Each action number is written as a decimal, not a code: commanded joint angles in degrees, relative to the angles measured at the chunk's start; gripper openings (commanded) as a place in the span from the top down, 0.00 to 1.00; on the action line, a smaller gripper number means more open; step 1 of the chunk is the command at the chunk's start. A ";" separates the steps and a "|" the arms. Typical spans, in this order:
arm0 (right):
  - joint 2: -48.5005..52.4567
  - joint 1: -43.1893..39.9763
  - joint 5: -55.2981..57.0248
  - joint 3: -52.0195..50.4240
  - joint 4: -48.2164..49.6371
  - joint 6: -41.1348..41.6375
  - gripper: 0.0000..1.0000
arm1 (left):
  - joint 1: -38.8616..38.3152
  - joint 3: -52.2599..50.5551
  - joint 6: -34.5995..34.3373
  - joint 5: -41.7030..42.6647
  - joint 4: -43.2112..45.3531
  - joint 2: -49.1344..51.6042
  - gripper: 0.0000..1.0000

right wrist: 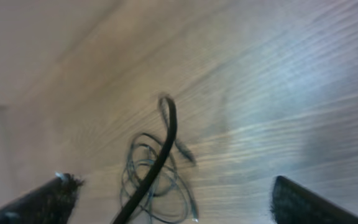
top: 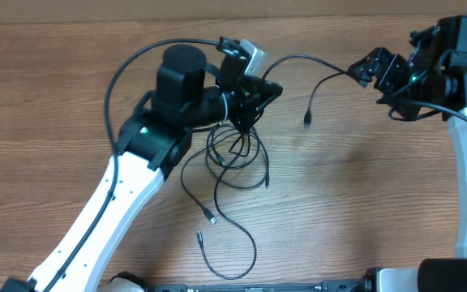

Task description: Untangle cables

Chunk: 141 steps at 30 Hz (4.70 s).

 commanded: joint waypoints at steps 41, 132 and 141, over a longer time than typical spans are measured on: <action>1.07 0.04 2.16 -10.03 2.84 0.24 0.00 | 18.53 0.44 -33.24 -60.65 -18.27 -11.10 0.96; 1.07 0.04 2.16 -10.03 2.84 0.26 0.00 | 59.01 0.39 -21.53 -52.13 -27.12 22.32 0.96; 1.07 0.04 2.16 -10.03 2.84 0.24 0.00 | 59.60 0.39 -21.33 -46.93 -25.77 22.64 0.92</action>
